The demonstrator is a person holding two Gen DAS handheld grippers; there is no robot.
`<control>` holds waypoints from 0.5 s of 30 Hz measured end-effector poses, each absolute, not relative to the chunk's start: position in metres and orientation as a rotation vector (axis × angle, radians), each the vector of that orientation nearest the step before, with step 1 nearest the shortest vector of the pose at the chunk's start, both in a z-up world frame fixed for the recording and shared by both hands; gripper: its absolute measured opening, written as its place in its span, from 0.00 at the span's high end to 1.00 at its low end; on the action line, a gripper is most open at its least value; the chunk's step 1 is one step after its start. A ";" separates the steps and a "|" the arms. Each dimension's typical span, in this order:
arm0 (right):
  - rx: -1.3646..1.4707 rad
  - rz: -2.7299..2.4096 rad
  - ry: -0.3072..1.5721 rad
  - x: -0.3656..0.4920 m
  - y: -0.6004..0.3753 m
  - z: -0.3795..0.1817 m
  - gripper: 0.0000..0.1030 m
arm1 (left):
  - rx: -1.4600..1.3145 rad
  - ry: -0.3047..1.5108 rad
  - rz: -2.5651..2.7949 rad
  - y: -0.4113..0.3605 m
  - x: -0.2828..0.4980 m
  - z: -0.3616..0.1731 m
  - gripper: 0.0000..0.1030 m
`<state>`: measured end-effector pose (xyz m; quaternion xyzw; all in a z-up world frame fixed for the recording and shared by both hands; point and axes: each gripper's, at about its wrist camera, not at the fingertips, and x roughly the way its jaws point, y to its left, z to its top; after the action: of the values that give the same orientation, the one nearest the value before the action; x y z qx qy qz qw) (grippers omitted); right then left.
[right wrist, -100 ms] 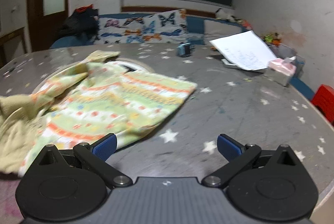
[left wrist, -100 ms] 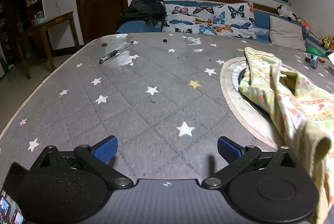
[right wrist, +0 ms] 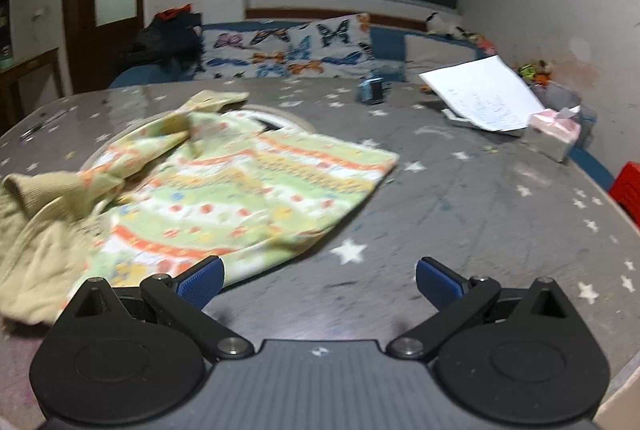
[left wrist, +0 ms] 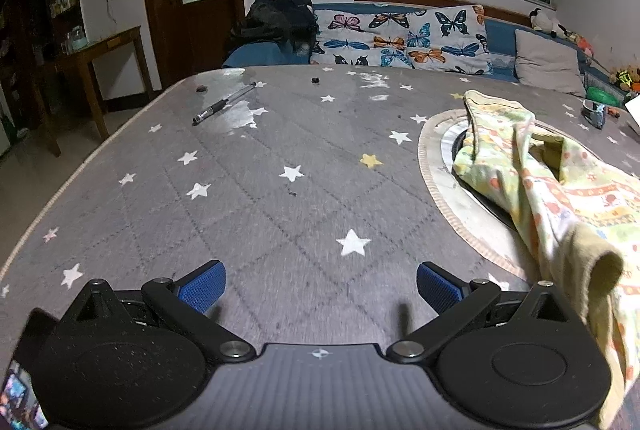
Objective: Fold clothes
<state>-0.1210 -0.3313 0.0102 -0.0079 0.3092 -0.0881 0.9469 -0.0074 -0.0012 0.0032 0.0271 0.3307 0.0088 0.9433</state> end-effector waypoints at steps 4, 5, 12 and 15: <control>-0.036 -0.206 0.615 -0.124 -0.332 0.012 0.00 | 0.076 0.645 0.034 -0.006 -0.027 0.011 0.00; -0.047 -0.207 0.612 -0.121 -0.335 0.011 0.00 | 0.080 0.644 0.037 -0.007 -0.034 0.013 0.00; -0.066 -0.172 0.655 -0.127 -0.290 0.011 0.00 | 0.033 0.679 -0.028 -0.009 -0.056 0.030 0.00; -0.039 -0.129 0.688 -0.129 -0.284 0.013 0.00 | 0.058 0.675 -0.064 -0.017 -0.065 0.033 0.00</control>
<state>-0.1291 -0.2838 0.0132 -0.0193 0.3369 -0.0634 0.9392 -0.0653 -0.0167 0.0327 0.0283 0.3310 -0.0313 0.9427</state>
